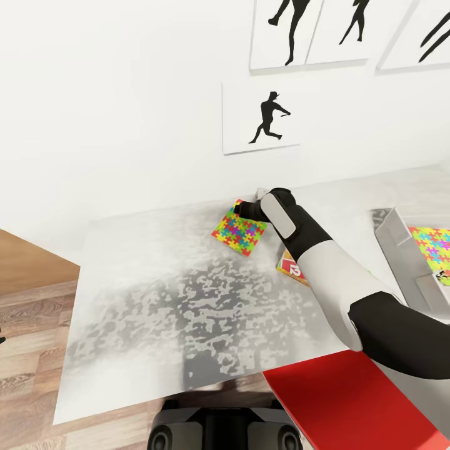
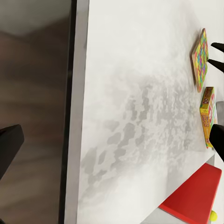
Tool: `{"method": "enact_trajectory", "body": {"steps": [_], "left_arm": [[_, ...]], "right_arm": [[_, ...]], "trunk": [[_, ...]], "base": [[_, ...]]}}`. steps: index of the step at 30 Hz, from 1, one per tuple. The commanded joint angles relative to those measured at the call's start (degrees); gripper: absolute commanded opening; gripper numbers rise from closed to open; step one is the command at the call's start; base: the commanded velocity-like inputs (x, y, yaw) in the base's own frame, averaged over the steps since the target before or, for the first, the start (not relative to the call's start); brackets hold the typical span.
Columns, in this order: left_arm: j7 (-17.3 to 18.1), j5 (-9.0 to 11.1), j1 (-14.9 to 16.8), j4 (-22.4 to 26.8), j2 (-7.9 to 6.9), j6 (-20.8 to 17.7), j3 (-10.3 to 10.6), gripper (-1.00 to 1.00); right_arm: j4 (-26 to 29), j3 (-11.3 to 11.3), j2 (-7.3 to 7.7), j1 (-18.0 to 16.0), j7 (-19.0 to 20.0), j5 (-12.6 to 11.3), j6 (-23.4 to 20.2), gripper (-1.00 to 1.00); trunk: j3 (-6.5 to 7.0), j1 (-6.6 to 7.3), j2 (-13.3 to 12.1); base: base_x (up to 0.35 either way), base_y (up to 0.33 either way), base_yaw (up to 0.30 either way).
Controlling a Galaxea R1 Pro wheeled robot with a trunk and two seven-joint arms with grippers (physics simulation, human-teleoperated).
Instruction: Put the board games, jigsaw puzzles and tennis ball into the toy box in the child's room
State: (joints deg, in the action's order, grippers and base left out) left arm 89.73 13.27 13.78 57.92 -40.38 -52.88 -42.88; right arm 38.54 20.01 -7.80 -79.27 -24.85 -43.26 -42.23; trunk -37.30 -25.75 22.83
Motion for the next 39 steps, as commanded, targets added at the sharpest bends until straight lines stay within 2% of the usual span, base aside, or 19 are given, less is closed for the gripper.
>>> {"method": "enact_trajectory", "body": {"steps": [1,39], "left_arm": [[0.3,-0.1,0.0,0.0,-0.02,-0.6,0.0,1.00],[0.3,-0.1,0.0,0.0,0.04,-0.6,0.0,1.00]], "right_arm": [[0.0,0.2,0.04,0.0,-0.6,-0.6,0.0,1.00],[0.0,0.2,0.27,0.0,-0.6,-0.6,-0.1,1.00]], "trunk": [[-0.07,-0.03,0.1],[-0.07,-0.03,0.1]], "base": [[0.000,0.000,0.000],[-0.020,0.010,0.000]]}}
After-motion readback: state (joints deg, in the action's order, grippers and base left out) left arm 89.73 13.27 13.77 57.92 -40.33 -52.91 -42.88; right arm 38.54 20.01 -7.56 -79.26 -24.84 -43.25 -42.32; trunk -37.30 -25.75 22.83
